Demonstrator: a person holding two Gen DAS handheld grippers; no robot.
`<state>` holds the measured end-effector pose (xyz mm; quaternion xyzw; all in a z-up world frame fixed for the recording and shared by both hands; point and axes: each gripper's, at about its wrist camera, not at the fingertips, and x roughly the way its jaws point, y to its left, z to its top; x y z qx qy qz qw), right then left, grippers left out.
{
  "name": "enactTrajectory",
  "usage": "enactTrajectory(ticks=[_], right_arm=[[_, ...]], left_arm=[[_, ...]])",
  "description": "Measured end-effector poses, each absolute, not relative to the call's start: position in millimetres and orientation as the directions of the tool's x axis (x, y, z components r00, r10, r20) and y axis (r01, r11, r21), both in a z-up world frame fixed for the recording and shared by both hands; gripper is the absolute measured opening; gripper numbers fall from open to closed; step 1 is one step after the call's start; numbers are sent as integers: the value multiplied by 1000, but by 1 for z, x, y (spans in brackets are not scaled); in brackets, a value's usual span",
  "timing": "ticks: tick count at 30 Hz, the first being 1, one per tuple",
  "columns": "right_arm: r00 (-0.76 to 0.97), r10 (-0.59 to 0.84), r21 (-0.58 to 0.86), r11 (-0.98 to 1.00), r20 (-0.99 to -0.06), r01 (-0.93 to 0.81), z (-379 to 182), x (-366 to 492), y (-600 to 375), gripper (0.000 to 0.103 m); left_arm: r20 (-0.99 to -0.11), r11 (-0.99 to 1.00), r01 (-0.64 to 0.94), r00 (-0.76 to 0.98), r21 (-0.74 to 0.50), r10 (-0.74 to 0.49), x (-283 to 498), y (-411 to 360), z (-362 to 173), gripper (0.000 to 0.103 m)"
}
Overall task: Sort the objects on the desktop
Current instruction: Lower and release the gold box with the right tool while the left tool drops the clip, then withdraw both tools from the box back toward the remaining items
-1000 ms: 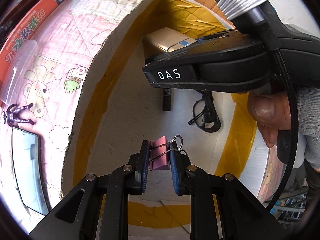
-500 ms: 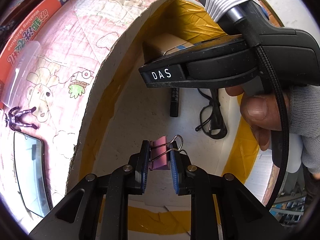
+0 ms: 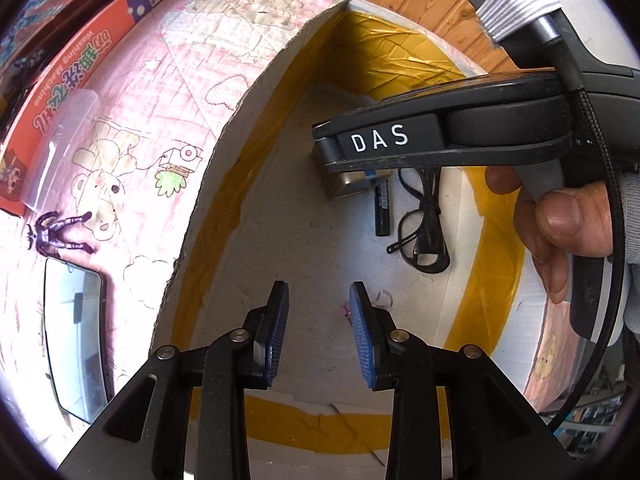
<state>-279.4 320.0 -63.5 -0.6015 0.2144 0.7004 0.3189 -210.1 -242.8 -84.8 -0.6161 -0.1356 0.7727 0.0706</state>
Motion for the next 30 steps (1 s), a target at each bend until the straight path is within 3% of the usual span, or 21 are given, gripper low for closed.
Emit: enactTrajectory(ticks=[30], right_arm=[[-58, 278, -181, -757, -959, -628, 11, -192, 226, 67]], left_arm=[[-915, -969, -74, -319, -236, 247, -120, -191, -11, 34]])
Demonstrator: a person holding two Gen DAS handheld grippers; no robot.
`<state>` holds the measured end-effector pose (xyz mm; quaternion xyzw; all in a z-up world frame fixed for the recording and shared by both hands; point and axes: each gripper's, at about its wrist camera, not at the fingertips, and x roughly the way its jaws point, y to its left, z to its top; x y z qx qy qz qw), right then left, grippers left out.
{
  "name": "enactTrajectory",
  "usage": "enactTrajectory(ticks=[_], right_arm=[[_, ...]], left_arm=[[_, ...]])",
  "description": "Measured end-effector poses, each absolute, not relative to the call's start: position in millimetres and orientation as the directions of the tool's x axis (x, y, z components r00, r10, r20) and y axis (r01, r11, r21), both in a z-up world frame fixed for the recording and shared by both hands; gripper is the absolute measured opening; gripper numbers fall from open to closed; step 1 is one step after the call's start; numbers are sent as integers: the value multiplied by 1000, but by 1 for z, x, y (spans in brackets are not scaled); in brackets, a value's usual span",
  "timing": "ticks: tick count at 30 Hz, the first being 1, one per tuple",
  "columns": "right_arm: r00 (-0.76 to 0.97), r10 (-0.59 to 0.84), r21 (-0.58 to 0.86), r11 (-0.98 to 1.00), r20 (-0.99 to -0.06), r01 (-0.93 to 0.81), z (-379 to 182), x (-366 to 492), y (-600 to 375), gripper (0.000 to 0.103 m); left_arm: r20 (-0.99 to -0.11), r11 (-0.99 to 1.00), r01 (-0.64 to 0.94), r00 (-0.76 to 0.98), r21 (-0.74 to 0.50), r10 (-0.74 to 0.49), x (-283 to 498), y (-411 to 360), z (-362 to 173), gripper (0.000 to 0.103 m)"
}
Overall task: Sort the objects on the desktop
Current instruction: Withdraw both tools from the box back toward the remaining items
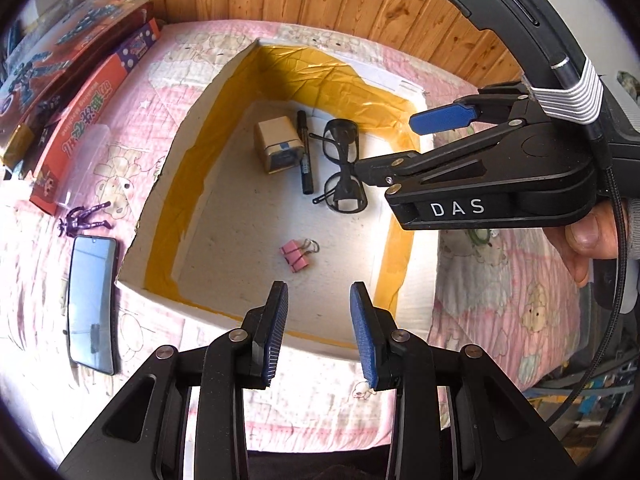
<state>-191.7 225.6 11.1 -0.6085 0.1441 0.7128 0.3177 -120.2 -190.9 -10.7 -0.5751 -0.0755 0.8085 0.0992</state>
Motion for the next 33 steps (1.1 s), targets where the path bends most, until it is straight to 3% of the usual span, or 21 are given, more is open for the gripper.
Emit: enactTrajectory(ticks=[21, 33], right_arm=[[-161, 372, -201, -761, -914, -617, 35, -114, 165, 70], [-290, 452, -187, -753, -844, -630, 40, -64, 134, 70]], left_arm=[[-876, -968, -205, -427, -147, 223, -72, -145, 17, 39], [-835, -955, -291, -510, -59, 207, -52, -96, 26, 40]])
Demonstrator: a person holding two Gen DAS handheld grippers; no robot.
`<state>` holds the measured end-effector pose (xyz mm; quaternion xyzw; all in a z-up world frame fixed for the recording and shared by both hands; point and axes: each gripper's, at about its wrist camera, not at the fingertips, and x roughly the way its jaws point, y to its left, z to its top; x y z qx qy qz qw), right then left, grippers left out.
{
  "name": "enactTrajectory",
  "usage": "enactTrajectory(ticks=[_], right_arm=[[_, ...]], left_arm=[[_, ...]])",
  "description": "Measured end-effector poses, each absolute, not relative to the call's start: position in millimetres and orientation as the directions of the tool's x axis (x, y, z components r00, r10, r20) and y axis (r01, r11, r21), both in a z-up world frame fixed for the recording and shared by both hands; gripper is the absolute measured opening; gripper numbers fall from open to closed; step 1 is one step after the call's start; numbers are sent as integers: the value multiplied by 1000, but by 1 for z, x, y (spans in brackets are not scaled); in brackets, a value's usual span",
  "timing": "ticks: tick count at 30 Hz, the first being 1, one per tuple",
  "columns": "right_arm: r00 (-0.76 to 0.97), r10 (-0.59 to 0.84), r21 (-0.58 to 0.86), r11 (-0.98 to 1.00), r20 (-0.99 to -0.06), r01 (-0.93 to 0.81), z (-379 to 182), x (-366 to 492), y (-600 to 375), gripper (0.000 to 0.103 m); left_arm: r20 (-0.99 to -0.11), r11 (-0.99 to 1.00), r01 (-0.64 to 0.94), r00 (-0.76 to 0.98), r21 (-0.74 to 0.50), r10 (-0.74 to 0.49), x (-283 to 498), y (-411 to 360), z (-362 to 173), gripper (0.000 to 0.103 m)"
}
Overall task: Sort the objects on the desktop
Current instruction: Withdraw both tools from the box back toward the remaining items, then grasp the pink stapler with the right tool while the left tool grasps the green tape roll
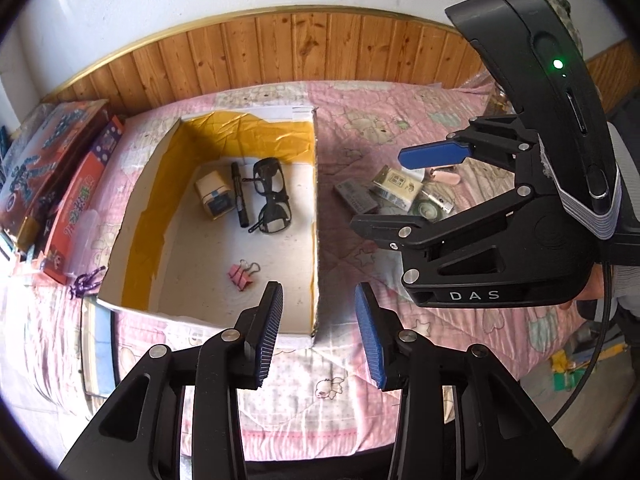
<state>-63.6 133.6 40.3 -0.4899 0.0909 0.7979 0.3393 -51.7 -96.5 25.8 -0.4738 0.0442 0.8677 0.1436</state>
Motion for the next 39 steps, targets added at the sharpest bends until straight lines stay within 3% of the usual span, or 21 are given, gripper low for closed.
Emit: enactTrajectory(ticks=[10, 18, 29, 34, 39], right_arm=[[-387, 553, -4, -577, -738, -817, 34, 34, 143, 70], [-337, 574, 144, -355, -747, -924, 3, 119, 187, 70], [-295, 594, 242, -169, -749, -955, -38, 202, 269, 70], [-293, 583, 204, -214, -758, -955, -57, 214, 323, 63], [-317, 566, 138, -336, -761, -932, -82, 208, 349, 43]], left_arm=[[-842, -927, -352, -454, -131, 291, -66, -51, 4, 41], [-860, -908, -359, -371, -216, 351, -100, 0, -28, 42], [-867, -893, -292, -268, -342, 419, -156, 55, -76, 44], [-878, -898, -262, -239, -353, 415, -180, 74, -97, 44], [-889, -907, -233, -223, -351, 401, -197, 81, -113, 44]])
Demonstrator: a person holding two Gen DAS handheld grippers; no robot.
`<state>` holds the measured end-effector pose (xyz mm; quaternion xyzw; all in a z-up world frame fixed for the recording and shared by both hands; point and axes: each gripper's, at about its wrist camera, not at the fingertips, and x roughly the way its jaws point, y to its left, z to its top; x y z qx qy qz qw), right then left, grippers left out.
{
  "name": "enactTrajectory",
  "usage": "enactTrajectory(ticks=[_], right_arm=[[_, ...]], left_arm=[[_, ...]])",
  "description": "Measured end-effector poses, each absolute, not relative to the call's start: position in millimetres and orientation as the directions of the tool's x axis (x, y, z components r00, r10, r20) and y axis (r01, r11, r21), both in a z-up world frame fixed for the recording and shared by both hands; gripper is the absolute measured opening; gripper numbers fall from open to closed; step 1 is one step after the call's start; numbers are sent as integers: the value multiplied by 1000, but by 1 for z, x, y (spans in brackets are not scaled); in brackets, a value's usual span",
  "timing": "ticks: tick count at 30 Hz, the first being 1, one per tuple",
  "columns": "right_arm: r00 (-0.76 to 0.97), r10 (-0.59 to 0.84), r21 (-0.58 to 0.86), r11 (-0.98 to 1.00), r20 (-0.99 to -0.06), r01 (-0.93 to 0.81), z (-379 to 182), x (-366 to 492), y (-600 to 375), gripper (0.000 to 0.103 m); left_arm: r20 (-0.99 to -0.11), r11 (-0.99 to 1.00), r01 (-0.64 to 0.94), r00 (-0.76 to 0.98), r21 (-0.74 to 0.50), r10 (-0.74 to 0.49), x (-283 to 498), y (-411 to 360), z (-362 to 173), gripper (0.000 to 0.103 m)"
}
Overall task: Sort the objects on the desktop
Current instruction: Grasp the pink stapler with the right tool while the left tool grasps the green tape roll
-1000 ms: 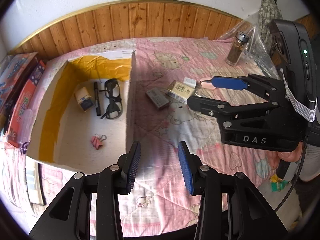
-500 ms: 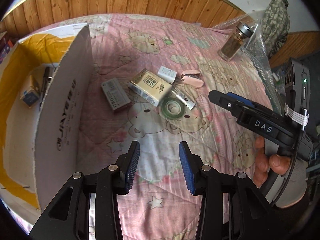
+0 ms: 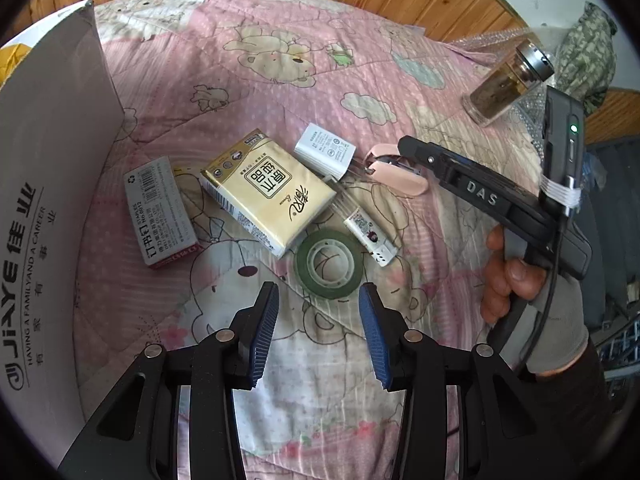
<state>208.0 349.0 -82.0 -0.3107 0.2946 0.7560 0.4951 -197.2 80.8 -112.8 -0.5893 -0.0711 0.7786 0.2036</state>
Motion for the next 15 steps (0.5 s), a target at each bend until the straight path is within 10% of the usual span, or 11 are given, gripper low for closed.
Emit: enactTrajectory(ticks=[6, 11, 15], right_arm=[[-426, 486, 75, -589, -763, -805, -83, 187, 288, 34], [-459, 540, 86, -577, -706, -812, -74, 199, 279, 73], [-463, 554, 110, -553, -692, -826, -75, 197, 304, 75]], left_arm=[[-891, -912, -214, -225, -350, 395, -204, 79, -121, 44], [-897, -909, -227, -200, -349, 394, -202, 90, -130, 44], [-904, -917, -246, -215, -315, 368, -202, 104, -131, 44]])
